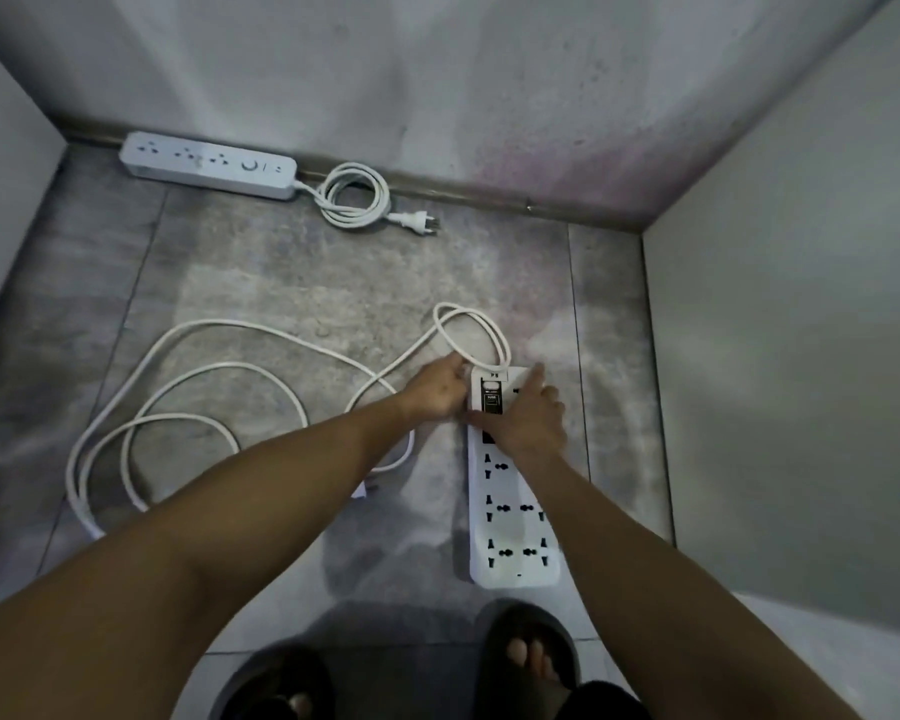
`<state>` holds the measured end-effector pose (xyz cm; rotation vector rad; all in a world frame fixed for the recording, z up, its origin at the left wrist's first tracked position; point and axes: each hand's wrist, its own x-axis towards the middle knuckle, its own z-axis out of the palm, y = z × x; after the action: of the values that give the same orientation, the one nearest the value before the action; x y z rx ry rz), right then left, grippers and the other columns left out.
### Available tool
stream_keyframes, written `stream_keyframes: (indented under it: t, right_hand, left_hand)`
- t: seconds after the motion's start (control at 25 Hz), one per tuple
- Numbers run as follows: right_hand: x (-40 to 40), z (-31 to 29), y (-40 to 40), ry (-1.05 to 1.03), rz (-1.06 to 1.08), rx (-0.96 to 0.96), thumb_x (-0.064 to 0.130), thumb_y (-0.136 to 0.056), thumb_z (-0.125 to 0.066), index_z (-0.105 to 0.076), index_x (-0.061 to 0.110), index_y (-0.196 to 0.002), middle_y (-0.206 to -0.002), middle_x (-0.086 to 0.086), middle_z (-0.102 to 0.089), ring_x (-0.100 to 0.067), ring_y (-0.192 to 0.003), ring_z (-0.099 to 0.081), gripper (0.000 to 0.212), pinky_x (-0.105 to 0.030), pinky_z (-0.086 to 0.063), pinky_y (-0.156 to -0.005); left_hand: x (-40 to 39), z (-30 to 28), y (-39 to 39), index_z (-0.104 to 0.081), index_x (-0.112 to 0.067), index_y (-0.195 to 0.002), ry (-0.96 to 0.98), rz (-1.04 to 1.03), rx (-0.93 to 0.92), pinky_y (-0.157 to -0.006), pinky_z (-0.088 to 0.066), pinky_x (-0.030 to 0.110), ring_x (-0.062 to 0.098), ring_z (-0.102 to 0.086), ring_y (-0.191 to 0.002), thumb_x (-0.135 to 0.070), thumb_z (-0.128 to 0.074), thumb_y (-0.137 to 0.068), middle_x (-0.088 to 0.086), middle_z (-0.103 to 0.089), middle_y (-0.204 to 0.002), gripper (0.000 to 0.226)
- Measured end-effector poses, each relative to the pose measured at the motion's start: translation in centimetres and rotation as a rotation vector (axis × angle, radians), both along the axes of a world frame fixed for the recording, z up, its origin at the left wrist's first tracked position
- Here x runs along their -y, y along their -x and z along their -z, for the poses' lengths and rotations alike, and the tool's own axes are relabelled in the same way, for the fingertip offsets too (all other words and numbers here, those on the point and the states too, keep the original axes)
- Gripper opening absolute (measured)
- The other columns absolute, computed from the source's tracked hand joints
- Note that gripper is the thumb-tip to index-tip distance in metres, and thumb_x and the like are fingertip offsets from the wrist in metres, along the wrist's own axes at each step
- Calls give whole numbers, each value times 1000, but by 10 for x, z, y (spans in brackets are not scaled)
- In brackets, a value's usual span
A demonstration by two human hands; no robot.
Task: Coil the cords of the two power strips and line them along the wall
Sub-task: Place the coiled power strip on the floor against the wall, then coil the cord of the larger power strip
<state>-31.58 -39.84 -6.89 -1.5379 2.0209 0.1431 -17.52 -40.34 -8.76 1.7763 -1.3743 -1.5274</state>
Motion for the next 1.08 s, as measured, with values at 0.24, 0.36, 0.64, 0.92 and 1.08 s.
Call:
stream_keyframes:
  t: [0.24,0.36,0.64,0.92,1.08]
  right_hand:
    - [-12,-24,-12,130,-42,41,53,-61,-81,-4,19,-152,-140,-13,-36,-32,-131,-35,124,-48,-45,-94]
    - [-22,-48,-22,269,-104,91,50,-57,-83,-7,18,-151,-135,-12,-40,-30,-123,-40,125,-45,-48,-91]
    - [-44,-140,-41,468,-174,324,44,-55,-85,-7,20,-150,-145,-5,-34,-23,-132,-33,126,-39,-38,-107]
    - [-50,-260,-17,479,-447,535,44,-71,-78,-56,26,-126,-109,4,-63,-13,-96,-59,62,-37,-51,-87]
    - [-52,-356,-6,842,-635,423,38,-77,-70,-62,26,-86,-70,10,-60,-13,-66,-58,18,-33,-49,-63]
  left_hand:
    - [17,-33,-5,-61,-12,-73,-87,-161,-27,-66,-47,26,24,-57,-76,-13,-52,-94,15,-65,-84,23]
    - [21,-74,-7,-51,-20,-66,-73,-231,-141,-44,-38,17,12,-47,-55,-18,-49,-97,2,-53,-64,32]
    - [24,-205,-31,-53,-14,-71,-57,-451,-375,-47,-47,20,9,-59,-49,-15,-41,-100,-3,-62,-49,32]
    - [-32,-312,-31,-50,-8,-65,208,-356,-291,-40,-30,21,9,-38,-28,-5,-44,-97,4,-44,-40,34]
    - [-69,-370,-35,-51,-13,-65,377,-237,-79,-47,-21,24,16,-34,-45,-14,-45,-98,7,-40,-56,34]
